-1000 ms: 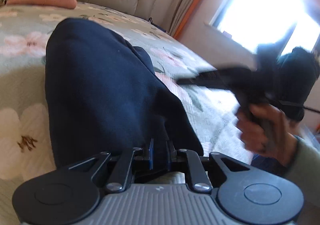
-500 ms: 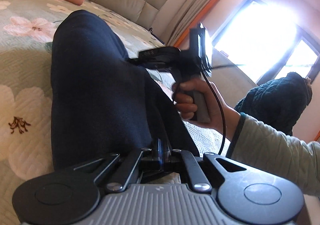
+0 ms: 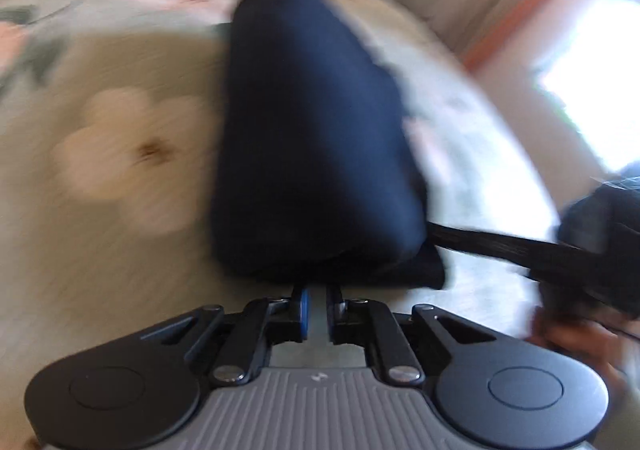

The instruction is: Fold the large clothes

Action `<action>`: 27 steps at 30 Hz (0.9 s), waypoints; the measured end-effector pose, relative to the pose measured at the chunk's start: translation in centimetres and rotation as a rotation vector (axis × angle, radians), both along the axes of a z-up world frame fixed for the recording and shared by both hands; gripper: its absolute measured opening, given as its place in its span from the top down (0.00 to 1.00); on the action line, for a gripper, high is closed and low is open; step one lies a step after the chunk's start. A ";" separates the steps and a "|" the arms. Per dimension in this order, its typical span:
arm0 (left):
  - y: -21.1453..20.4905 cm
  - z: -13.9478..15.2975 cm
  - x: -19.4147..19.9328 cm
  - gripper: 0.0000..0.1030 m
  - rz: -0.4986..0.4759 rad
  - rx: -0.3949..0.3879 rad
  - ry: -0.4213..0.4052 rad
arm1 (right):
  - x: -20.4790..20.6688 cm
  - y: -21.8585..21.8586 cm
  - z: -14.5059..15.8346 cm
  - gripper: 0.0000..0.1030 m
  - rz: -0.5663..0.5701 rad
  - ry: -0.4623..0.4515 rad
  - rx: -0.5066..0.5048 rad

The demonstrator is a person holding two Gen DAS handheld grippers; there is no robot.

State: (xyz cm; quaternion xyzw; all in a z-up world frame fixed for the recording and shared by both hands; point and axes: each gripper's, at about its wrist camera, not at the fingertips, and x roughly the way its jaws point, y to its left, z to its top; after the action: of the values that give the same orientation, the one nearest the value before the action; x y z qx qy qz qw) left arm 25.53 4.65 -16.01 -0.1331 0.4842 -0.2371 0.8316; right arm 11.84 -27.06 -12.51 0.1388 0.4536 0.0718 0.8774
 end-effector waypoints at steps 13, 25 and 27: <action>-1.2 14.7 -12.4 0.43 0.025 0.063 -0.401 | -12.5 2.0 10.2 0.44 -0.113 -0.141 -0.169; -4.5 21.7 -18.2 0.00 0.157 0.288 -0.639 | -17.2 7.4 18.9 0.11 -0.199 -0.267 -0.280; -4.8 20.7 -17.9 0.00 0.179 0.324 -0.598 | -17.2 7.8 18.6 0.07 -0.187 -0.268 -0.266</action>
State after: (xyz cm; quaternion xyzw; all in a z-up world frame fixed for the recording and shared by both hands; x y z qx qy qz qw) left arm 7.67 -0.13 4.74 0.0340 0.2370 -0.1119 0.9644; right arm -5.33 -19.31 6.14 0.0525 0.3237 -0.0525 0.9432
